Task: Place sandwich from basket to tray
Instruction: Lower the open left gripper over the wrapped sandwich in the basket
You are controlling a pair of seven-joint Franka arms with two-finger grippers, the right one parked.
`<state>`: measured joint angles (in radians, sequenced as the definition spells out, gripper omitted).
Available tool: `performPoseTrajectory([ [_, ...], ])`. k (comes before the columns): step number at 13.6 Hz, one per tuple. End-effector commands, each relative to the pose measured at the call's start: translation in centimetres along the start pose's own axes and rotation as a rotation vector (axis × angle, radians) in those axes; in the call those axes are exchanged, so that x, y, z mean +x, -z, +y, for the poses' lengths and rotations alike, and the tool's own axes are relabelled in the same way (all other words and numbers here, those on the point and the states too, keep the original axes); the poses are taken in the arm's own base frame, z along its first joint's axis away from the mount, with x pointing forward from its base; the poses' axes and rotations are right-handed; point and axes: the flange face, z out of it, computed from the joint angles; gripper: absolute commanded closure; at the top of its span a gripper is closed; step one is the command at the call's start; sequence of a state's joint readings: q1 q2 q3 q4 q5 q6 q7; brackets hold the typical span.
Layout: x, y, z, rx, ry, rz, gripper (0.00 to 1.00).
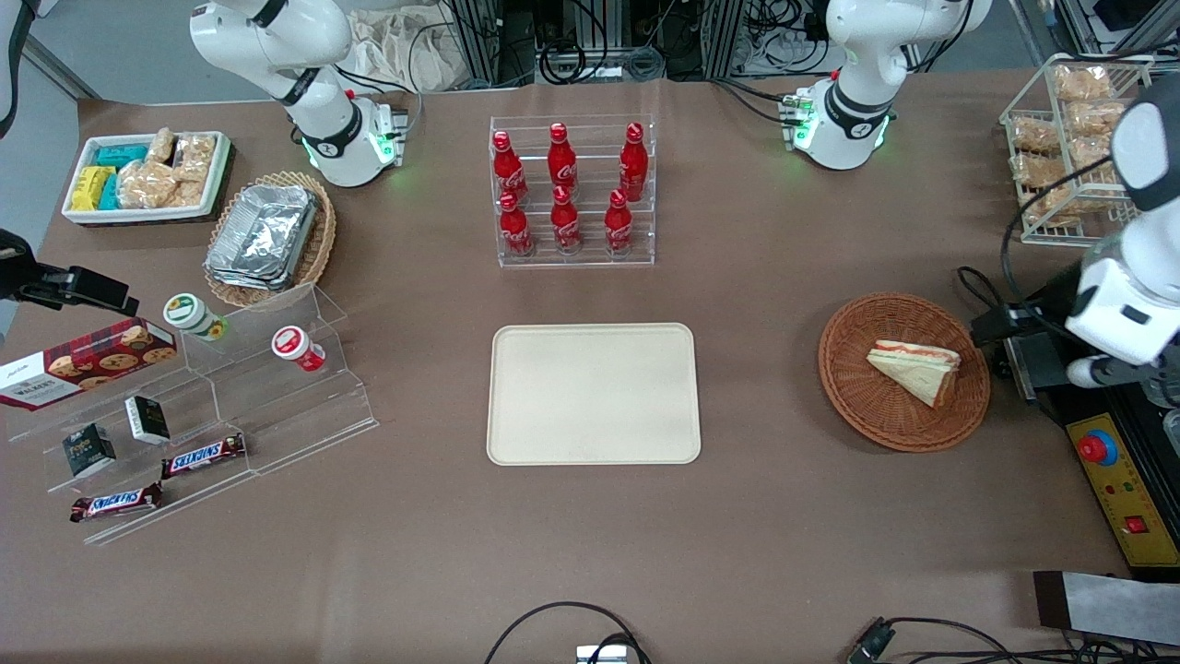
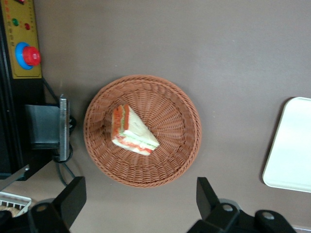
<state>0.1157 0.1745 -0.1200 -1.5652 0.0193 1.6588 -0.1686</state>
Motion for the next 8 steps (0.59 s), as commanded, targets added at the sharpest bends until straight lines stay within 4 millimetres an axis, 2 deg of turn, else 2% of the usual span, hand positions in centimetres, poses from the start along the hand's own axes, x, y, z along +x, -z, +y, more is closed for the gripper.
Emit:
performPoseTrajectory([
  [1,1.2,0.0,-0.1,0.005,0.014,-0.03,0.0],
  [4,1.3,-0.1,-0.2,0.011,0.051,-0.029,0.0],
  [6,1.8,-1.7,-0.3,0.015,0.055,-0.054,0.0],
  [8,1.2,-4.0,-1.8,0.022,0.143,-0.094,0.0],
])
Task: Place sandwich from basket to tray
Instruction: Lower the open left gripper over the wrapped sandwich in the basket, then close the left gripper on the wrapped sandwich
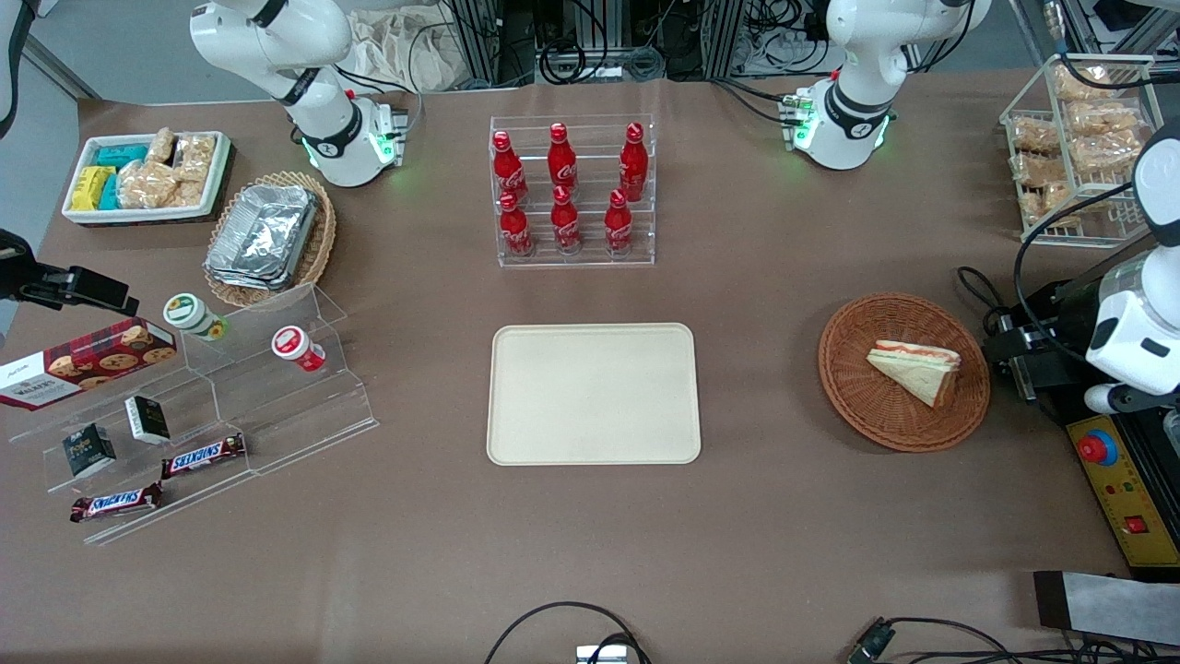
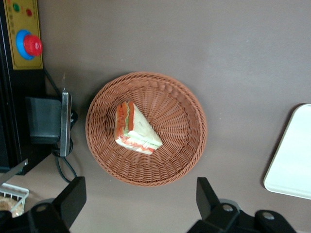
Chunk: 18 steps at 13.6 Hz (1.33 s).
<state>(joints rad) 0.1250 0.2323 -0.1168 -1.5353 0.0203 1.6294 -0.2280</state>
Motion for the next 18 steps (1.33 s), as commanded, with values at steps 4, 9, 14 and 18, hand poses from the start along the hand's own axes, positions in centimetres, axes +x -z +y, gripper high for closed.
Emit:
performPoseTrajectory([
  [4,-1.2,-5.4,-0.9,0.022,0.355,-0.016,0.0],
  [9,-1.7,-17.1,-3.1,-0.052,0.402,0.138,0.0],
  [14,-2.4,-23.4,-4.3,-0.073,0.416,0.174,0.0],
  [18,-2.3,-26.1,-4.3,-0.071,0.426,0.135,0.0],
])
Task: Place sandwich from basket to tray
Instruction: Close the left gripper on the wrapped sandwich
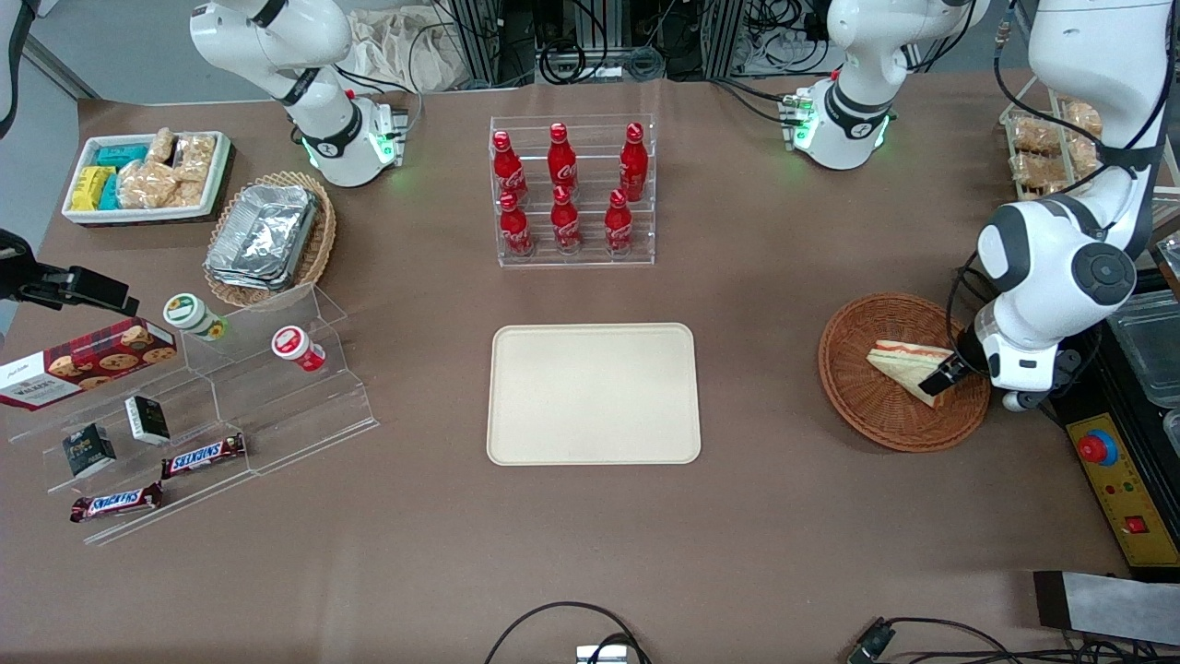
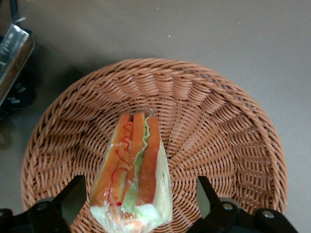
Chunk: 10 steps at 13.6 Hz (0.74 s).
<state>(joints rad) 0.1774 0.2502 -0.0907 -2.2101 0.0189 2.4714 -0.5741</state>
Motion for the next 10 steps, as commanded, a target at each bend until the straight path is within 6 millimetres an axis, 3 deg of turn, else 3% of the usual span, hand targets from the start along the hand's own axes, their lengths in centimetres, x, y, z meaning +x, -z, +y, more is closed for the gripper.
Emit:
performPoseTrajectory([
  [1,-0.2,-1.7,0.0,-0.002,0.016,-0.01,0.0],
  [2,-0.3,-1.9,0.0,-0.001,0.017,-0.017,0.01],
  [3,-0.2,-1.9,-0.1,0.0,0.017,-0.018,0.19],
  [4,-0.2,-1.8,-0.1,0.001,0.008,-0.019,0.67],
  [5,-0.3,-1.7,0.0,0.004,0.009,-0.023,1.0],
  [7,-0.2,-0.3,0.3,0.009,0.005,-0.027,1.0],
  [10,1.3,4.9,1.5,0.042,-0.014,-0.066,1.0],
])
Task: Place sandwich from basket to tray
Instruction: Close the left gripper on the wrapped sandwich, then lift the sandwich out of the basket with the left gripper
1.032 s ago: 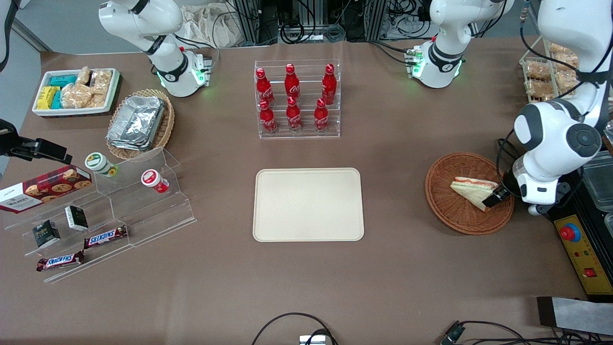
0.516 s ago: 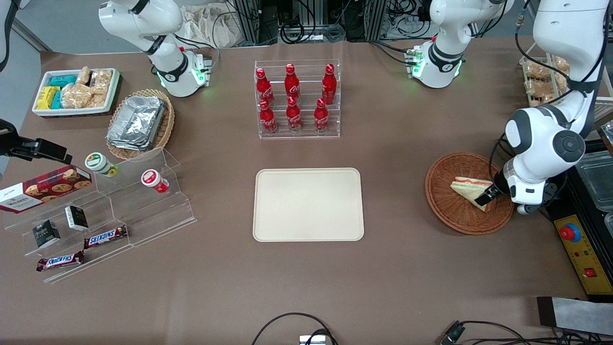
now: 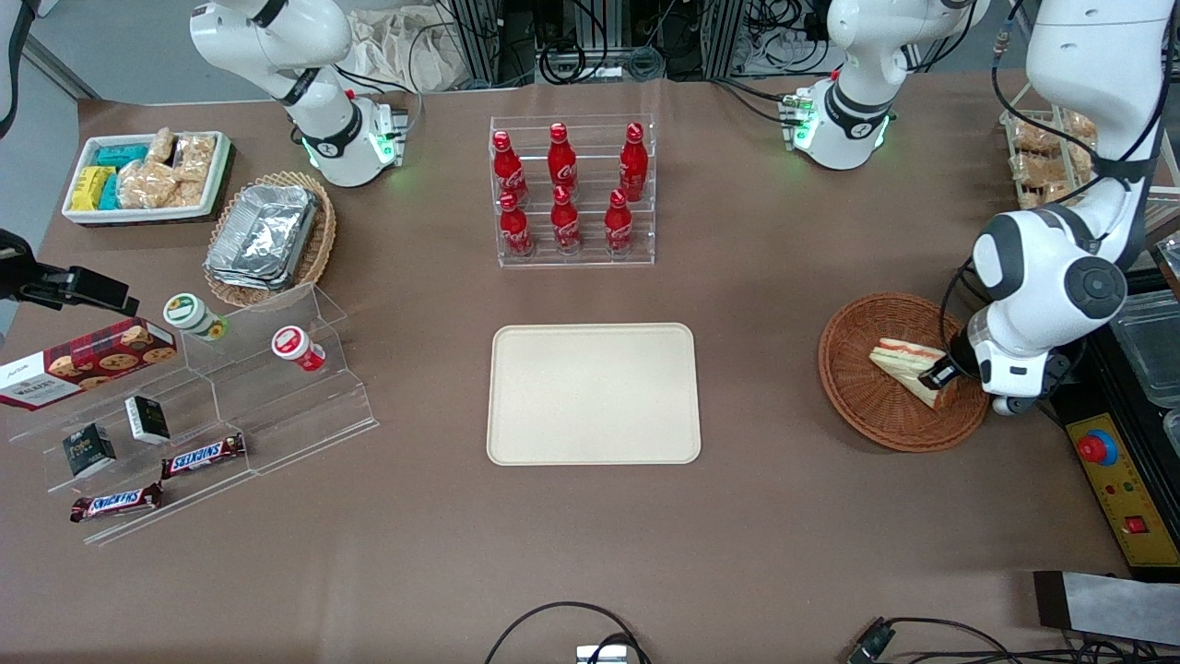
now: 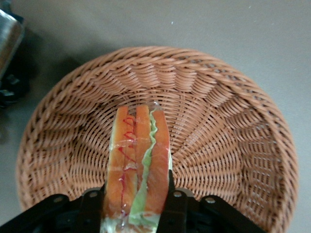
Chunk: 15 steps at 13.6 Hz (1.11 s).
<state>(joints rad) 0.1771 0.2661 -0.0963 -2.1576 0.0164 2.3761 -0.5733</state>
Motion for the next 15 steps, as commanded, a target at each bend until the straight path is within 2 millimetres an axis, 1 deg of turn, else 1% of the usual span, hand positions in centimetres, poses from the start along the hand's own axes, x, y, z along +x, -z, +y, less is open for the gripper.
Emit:
performPoseTrajectory([
  [1,0.9,6.9,1.4,0.029,-0.018,-0.034,1.0],
  [2,1.3,9.3,2.0,0.042,-0.036,-0.046,1.0],
  [3,1.7,11.9,2.8,0.041,-0.109,-0.054,1.0],
  [4,2.1,15.1,4.0,0.029,-0.192,-0.053,1.0],
  [5,2.3,18.1,4.7,0.029,-0.233,-0.059,1.0],
  [6,1.8,20.4,6.0,0.035,-0.258,-0.078,1.0],
  [7,1.0,23.3,6.8,0.043,-0.285,-0.09,1.0],
  [8,-0.1,25.6,8.0,0.044,-0.313,-0.092,1.0],
  [9,-1.2,26.8,9.9,0.035,-0.353,-0.09,1.0],
  [10,-3.0,27.2,12.1,0.028,-0.396,-0.095,1.0],
  [11,-5.0,26.8,14.3,0.03,-0.444,-0.101,1.0],
  [12,-6.6,25.7,16.4,0.036,-0.467,-0.12,1.0],
  [14,-10.5,22.9,21.0,0.058,-0.526,-0.147,1.0],
  [15,-12.0,20.9,23.2,0.059,-0.568,-0.163,1.0],
])
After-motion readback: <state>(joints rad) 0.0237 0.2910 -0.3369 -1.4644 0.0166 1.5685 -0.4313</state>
